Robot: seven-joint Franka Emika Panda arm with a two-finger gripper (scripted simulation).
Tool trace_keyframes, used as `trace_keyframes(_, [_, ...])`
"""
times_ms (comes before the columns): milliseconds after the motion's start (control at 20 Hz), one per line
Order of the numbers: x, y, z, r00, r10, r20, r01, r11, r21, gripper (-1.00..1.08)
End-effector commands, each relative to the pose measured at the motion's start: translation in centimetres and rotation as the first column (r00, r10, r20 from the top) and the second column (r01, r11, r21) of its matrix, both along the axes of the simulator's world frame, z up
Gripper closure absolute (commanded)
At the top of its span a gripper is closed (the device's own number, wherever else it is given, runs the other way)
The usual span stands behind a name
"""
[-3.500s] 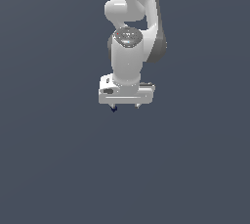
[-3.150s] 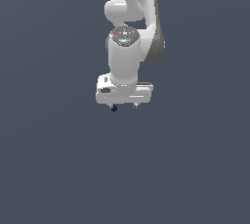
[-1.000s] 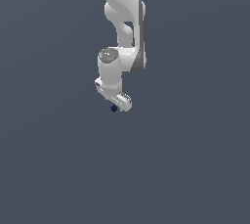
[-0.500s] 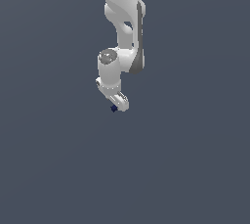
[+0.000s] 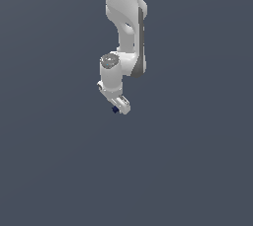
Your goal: Pick up the object and move it to a goal position.
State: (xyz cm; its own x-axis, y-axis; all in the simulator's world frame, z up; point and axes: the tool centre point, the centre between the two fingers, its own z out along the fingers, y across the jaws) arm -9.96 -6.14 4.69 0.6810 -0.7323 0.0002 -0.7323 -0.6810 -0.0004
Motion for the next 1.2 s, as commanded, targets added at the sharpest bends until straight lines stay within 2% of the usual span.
trace_keyframes(0, [-0.1,0.0,-1.2,1.0,-0.002,-0.001,0.002,1.0,0.0,-0.92])
trace_keyframes(450, [-0.1,0.0,-3.4,1.0,-0.004,-0.001,0.004,1.0,0.0,-0.92])
trace_keyframes(500, [-0.1,0.0,-3.4,1.0,-0.004,-0.001,0.004,1.0,0.0,1.08])
trace_keyframes(1150, [-0.1,0.0,-3.2,1.0,-0.004,-0.001,0.004,1.0,0.0,1.08])
